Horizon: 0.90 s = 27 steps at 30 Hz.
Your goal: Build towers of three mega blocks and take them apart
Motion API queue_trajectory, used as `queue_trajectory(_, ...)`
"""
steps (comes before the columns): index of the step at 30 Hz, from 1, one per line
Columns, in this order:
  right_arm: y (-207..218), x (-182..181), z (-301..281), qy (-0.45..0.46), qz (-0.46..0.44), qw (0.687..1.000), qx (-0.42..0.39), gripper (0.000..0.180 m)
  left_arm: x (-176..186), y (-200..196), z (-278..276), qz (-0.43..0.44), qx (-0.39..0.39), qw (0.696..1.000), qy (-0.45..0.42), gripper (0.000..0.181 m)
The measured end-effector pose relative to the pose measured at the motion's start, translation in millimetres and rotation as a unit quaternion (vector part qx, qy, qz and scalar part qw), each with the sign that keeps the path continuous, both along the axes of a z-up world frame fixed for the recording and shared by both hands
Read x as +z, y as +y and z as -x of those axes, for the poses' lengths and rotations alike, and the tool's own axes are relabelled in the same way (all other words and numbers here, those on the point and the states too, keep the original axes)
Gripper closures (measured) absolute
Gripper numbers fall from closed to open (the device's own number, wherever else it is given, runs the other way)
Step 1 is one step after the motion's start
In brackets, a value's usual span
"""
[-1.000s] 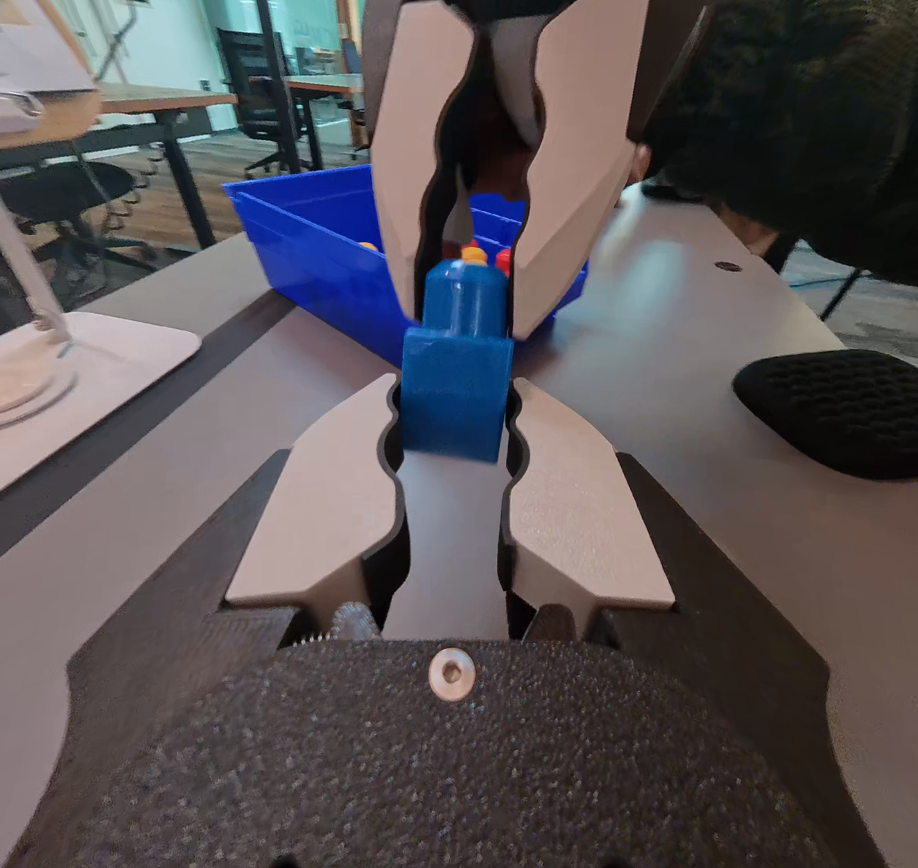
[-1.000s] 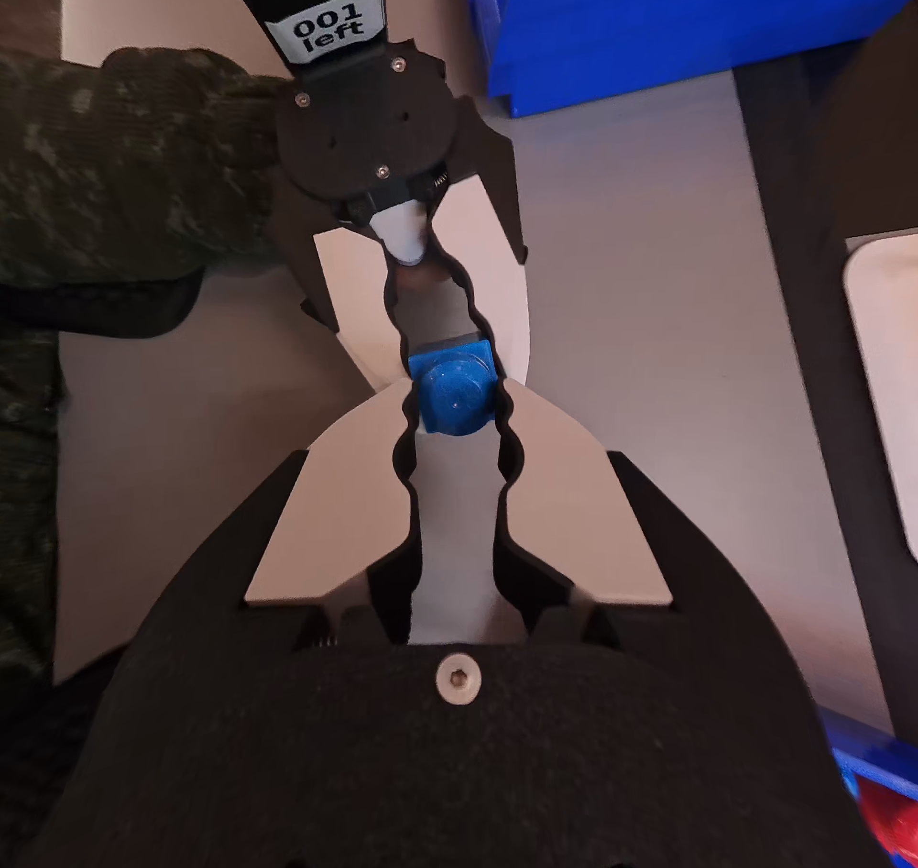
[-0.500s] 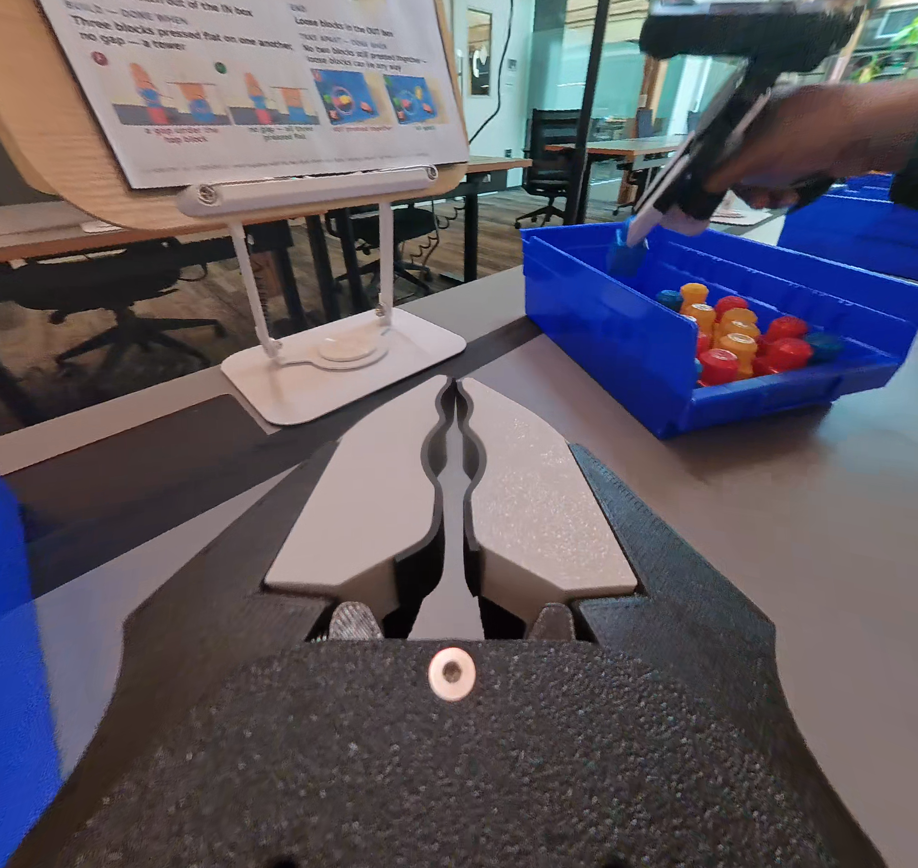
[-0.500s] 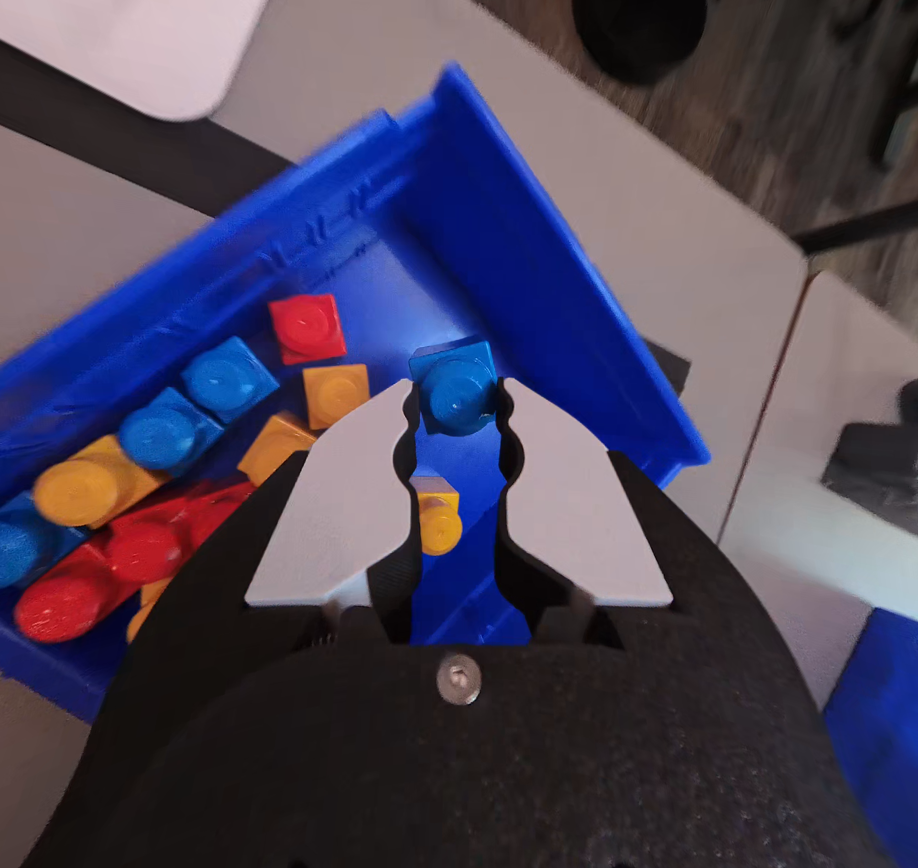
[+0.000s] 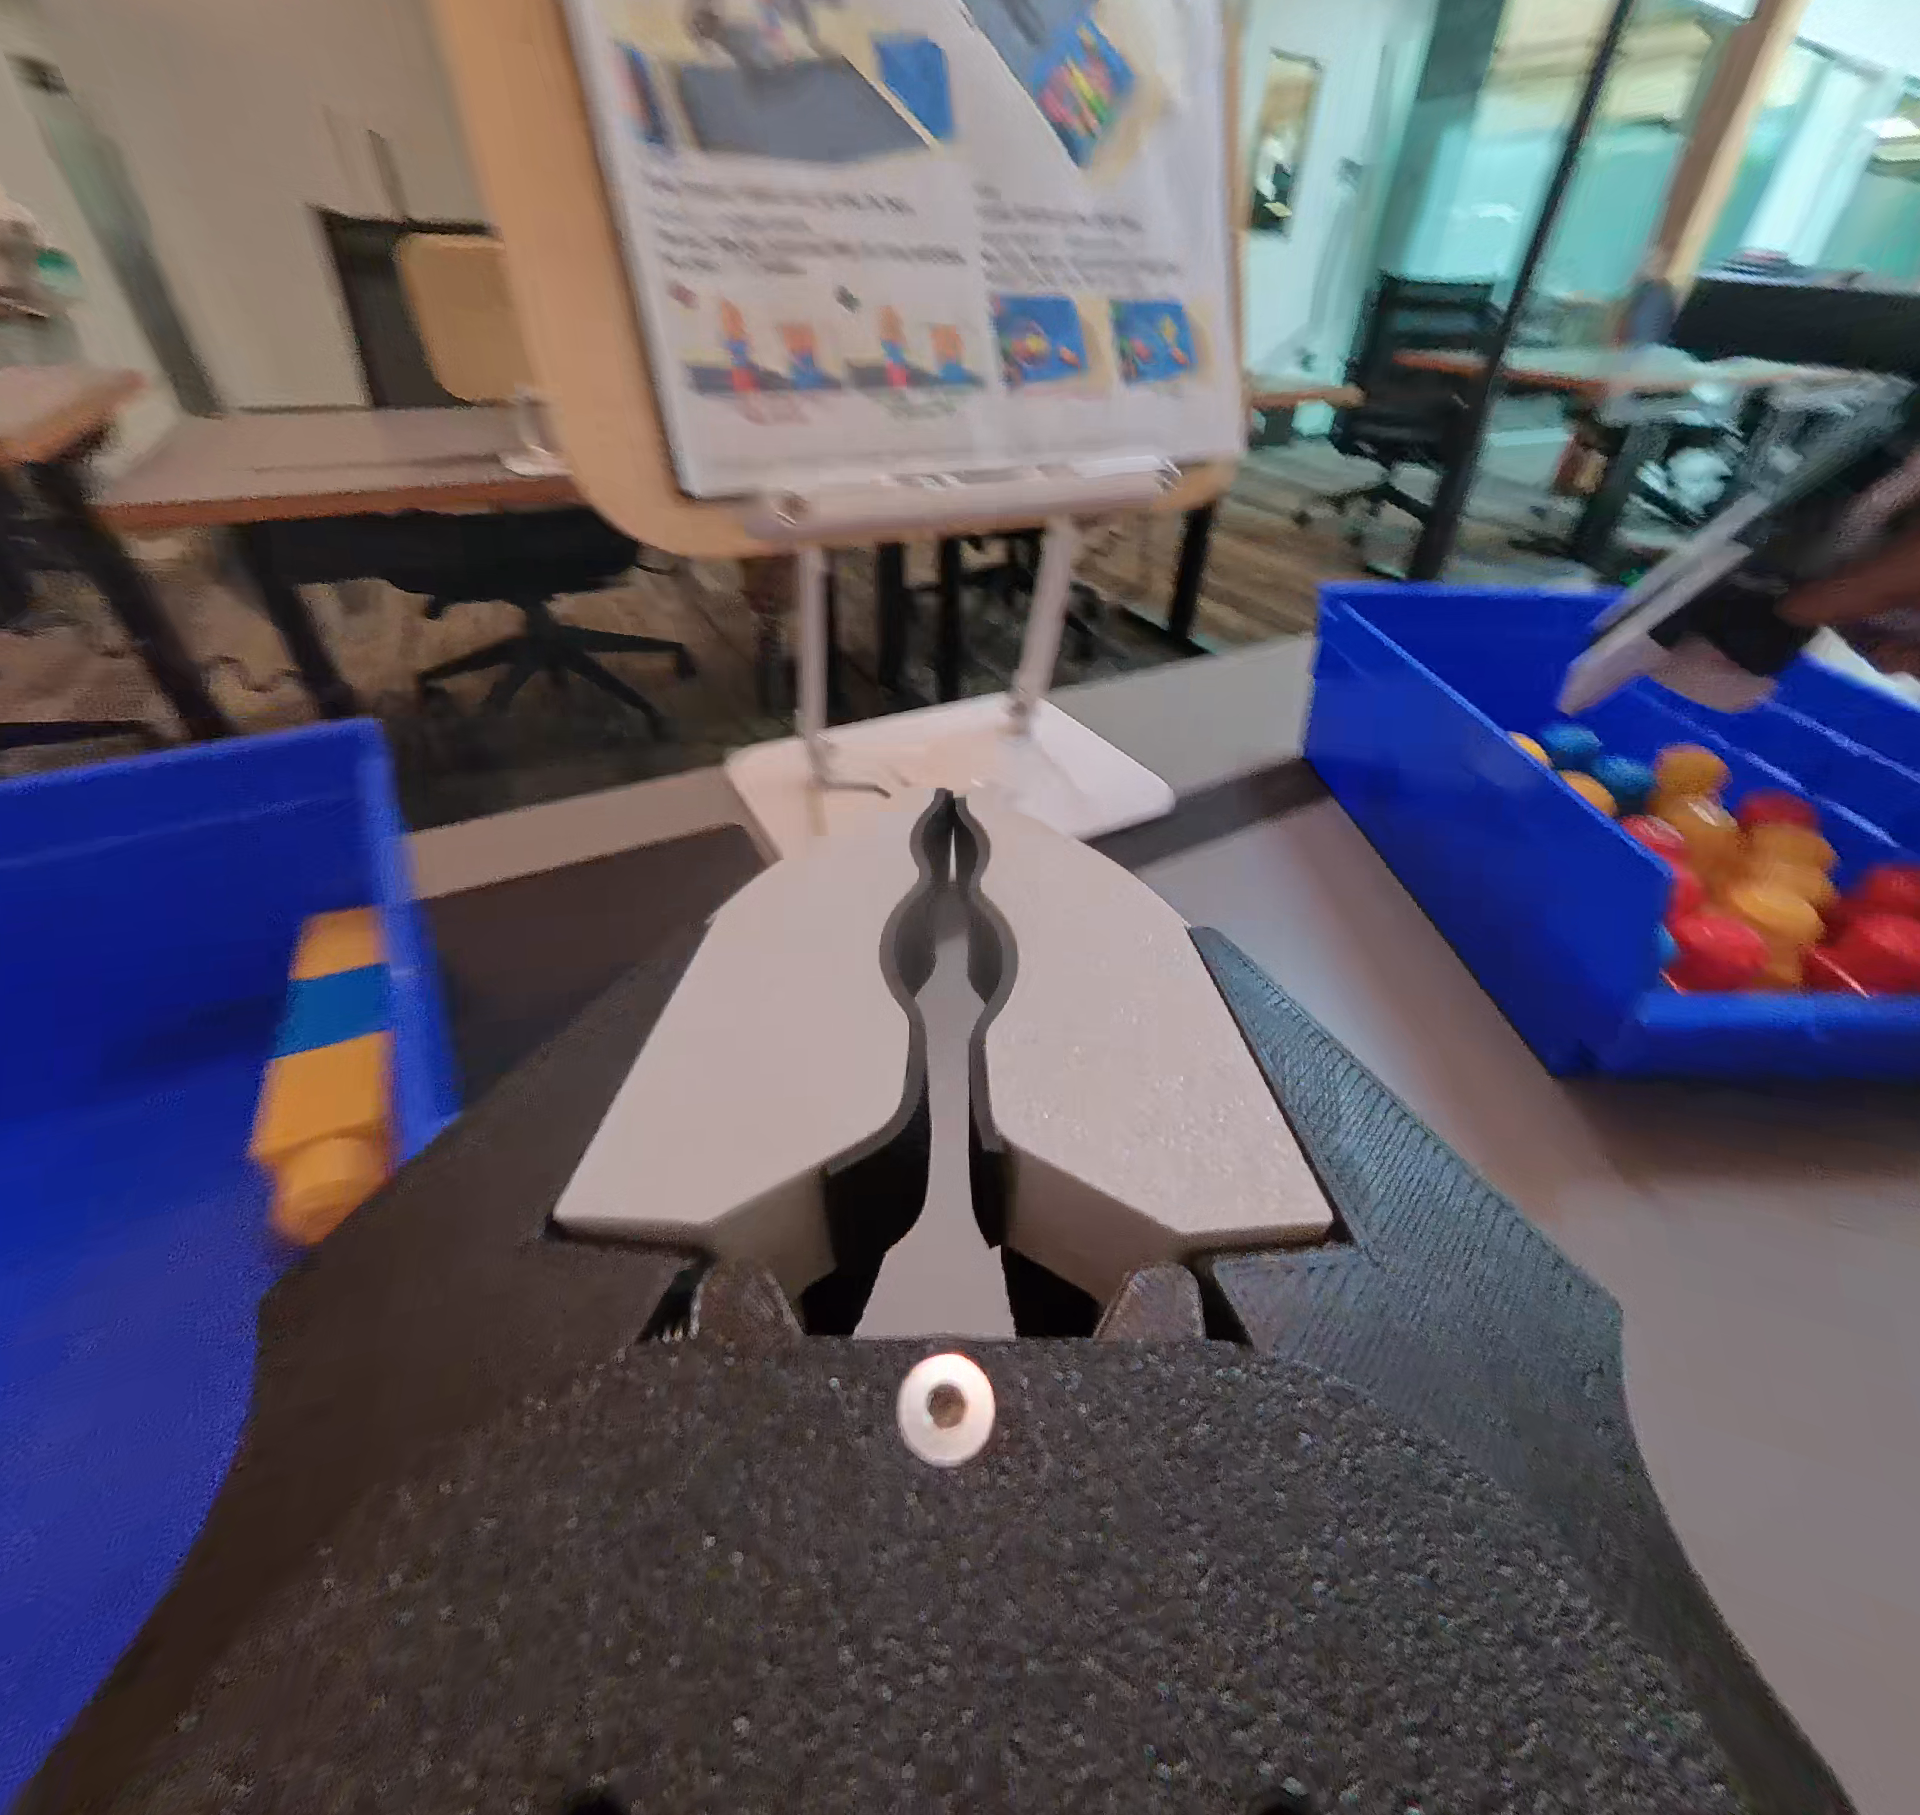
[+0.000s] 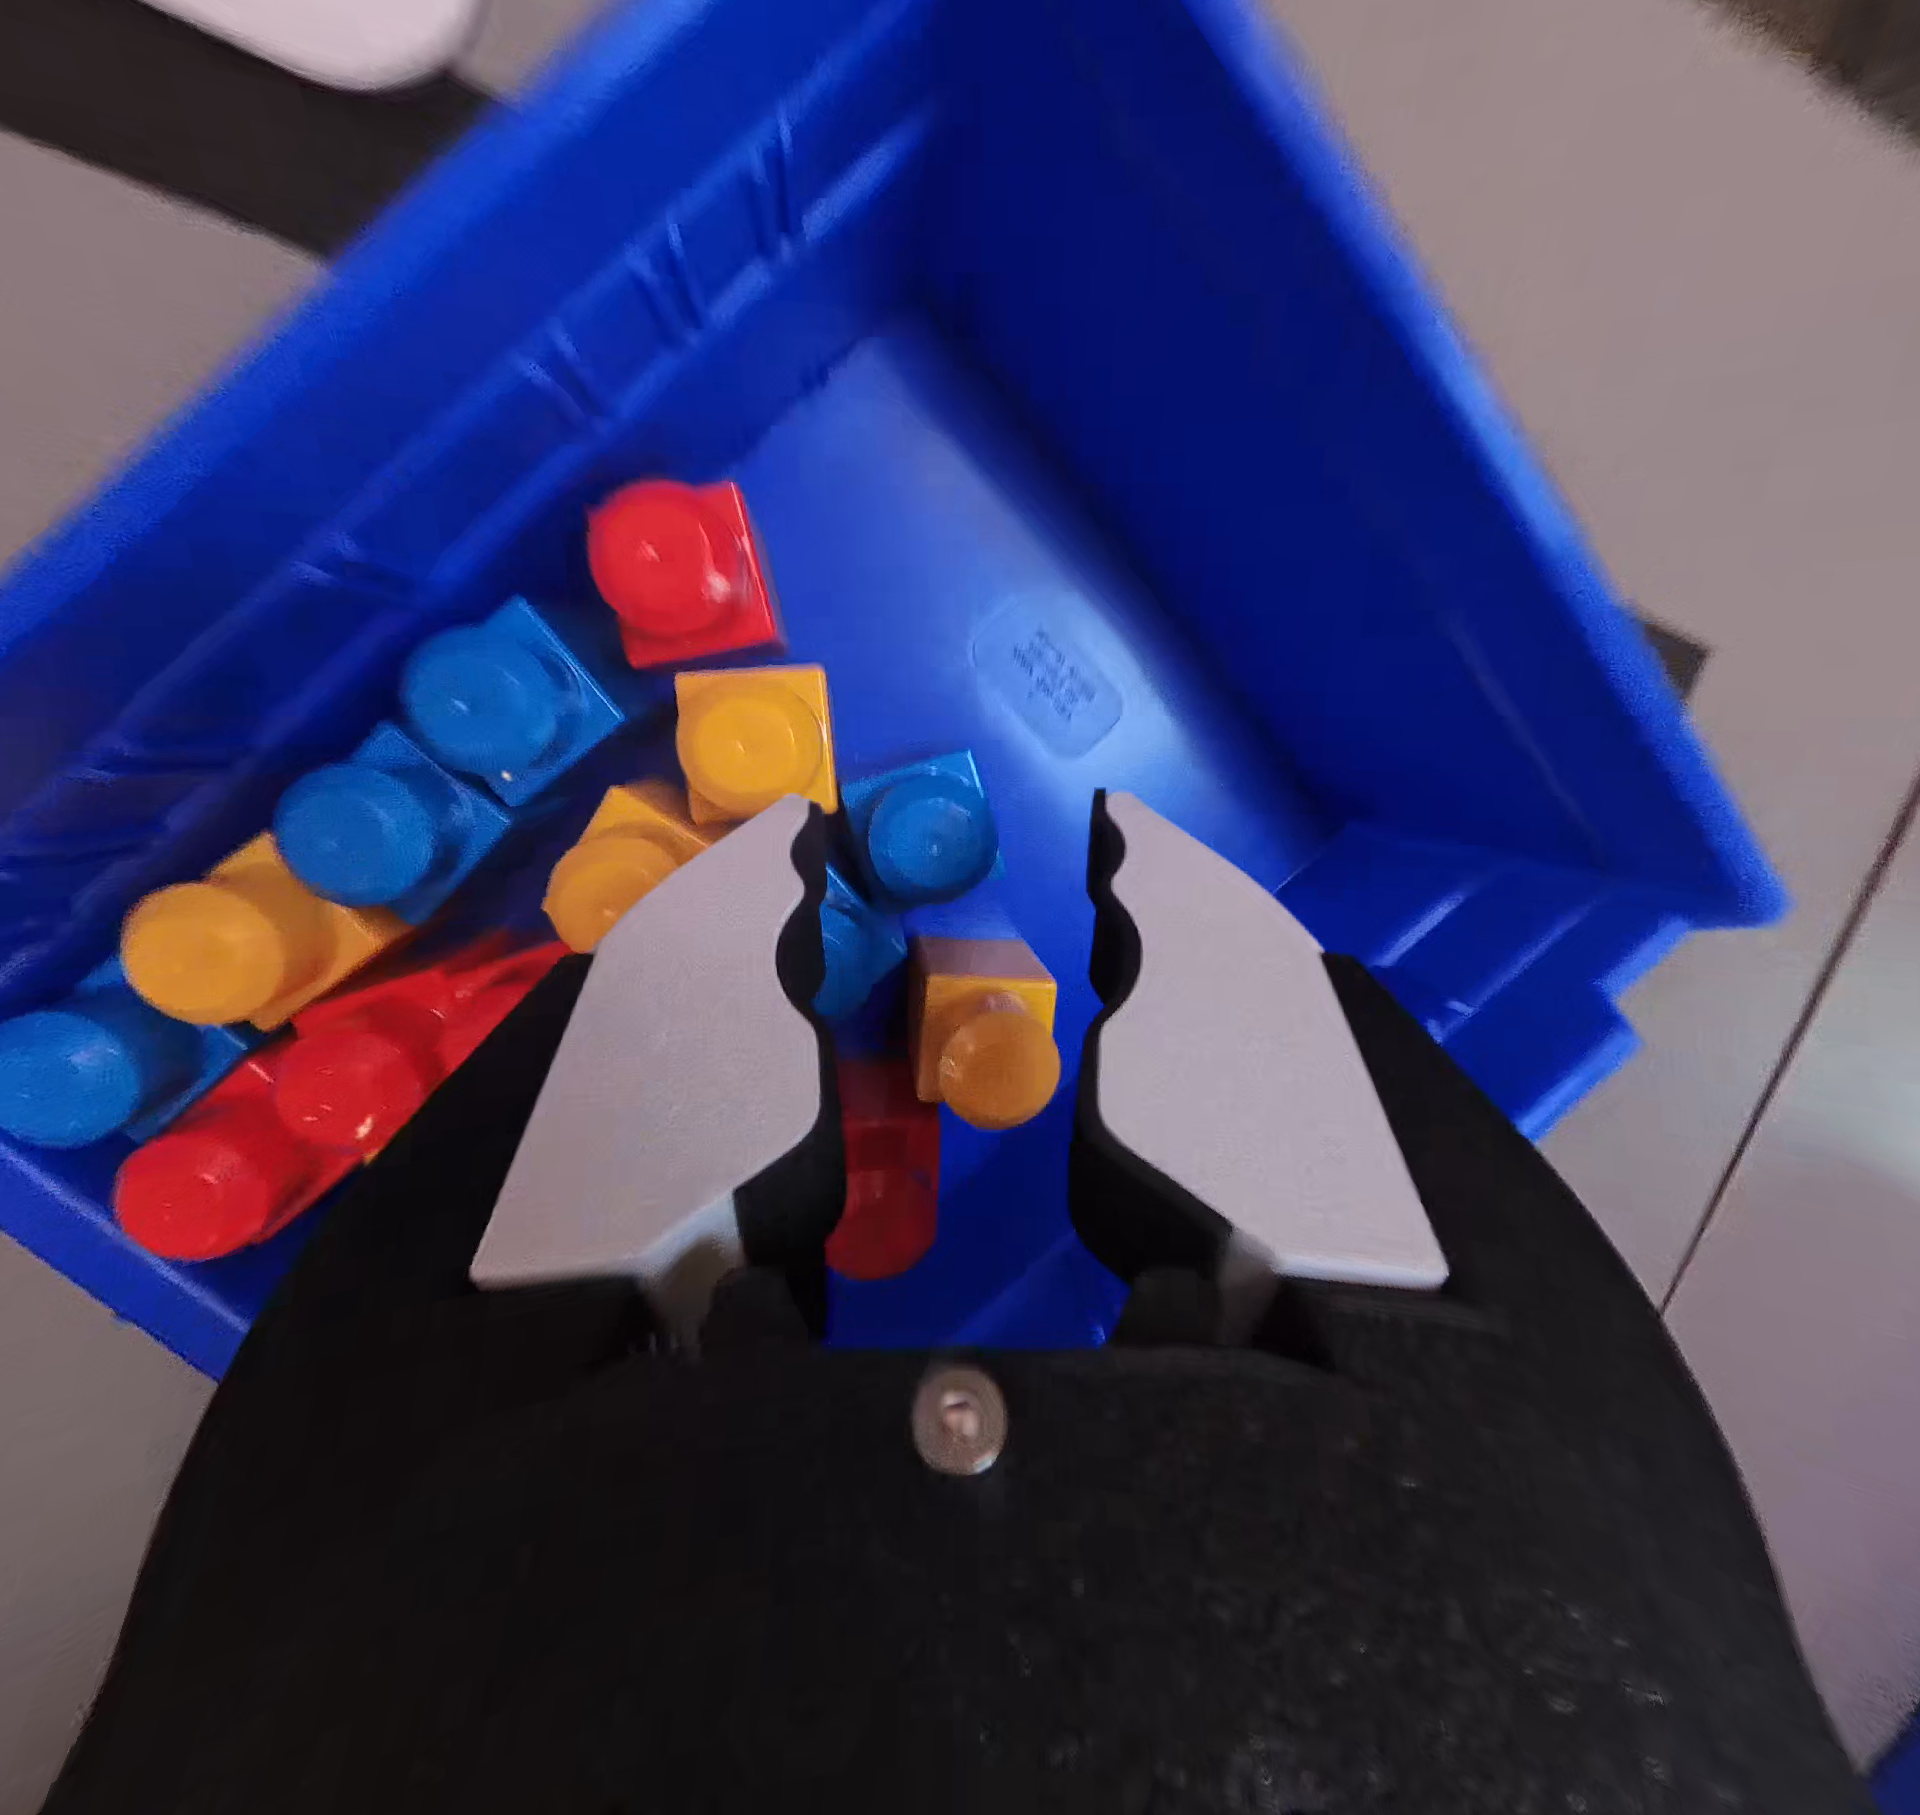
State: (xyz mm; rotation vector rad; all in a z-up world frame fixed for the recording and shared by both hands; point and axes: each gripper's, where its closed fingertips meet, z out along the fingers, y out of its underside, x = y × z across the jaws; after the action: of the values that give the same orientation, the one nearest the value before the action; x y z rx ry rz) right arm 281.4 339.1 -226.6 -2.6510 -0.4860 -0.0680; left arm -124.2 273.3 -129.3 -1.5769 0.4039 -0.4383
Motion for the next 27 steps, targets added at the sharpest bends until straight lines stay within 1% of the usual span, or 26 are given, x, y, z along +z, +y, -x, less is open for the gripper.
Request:
queue_trajectory(2, 4, 33, 15, 0.014, -0.100, 0.995, 0.009, 0.130, 22, 6, 36, -0.017, 0.057, 0.998, -0.028, 0.181)
queue_trajectory(4, -8, 73, 46, 0.069, -0.210, 0.975, 0.024, 0.130, 32, 12, 76, -0.017, 0.111, 0.992, -0.064, 0.181)
queue_trajectory(5, -21, 92, 68, 0.119, -0.253, 0.960, 0.031, 0.130, 33, 14, 97, -0.016, 0.140, 0.987, -0.081, 0.181)
queue_trajectory(7, -59, 123, 117, 0.228, -0.313, 0.920, 0.058, 0.132, 27, 18, 136, -0.015, 0.199, 0.976, -0.092, 0.181)
queue_trajectory(9, -99, 140, 160, 0.308, -0.346, 0.882, 0.090, 0.133, 14, 24, 161, -0.007, 0.229, 0.970, -0.080, 0.181)
queue_trajectory(10, -119, 142, 179, 0.333, -0.352, 0.868, 0.106, 0.133, 6, 28, 168, 0.002, 0.235, 0.969, -0.073, 0.181)
queue_trajectory(14, -175, 118, 235, 0.351, -0.359, 0.848, 0.169, 0.133, -17, 48, 178, 0.052, 0.238, 0.970, -0.011, 0.178)
queue_trajectory(17, -194, 95, 257, 0.328, -0.376, 0.836, 0.227, 0.137, -35, 72, 178, 0.104, 0.227, 0.966, 0.071, 0.175)
queue_trajectory(19, -202, 78, 269, 0.332, -0.347, 0.838, 0.259, 0.138, -50, 88, 176, 0.140, 0.206, 0.961, 0.119, 0.165)
queue_trajectory(21, -203, 72, 272, 0.329, -0.338, 0.839, 0.273, 0.138, -70, 102, 174, 0.196, 0.183, 0.953, 0.138, 0.151)
queue_trajectory(23, -202, 71, 272, 0.329, -0.336, 0.839, 0.273, 0.138, -92, 112, 169, 0.255, 0.146, 0.948, 0.121, 0.138)
queue_trajectory(25, -203, 69, 271, 0.336, -0.330, 0.838, 0.274, 0.139, -119, 116, 164, 0.326, 0.115, 0.933, 0.105, 0.122)
queue_trajectory(27, -204, 65, 269, 0.338, -0.324, 0.840, 0.273, 0.140, -138, 118, 154, 0.363, 0.085, 0.923, 0.095, 0.117)
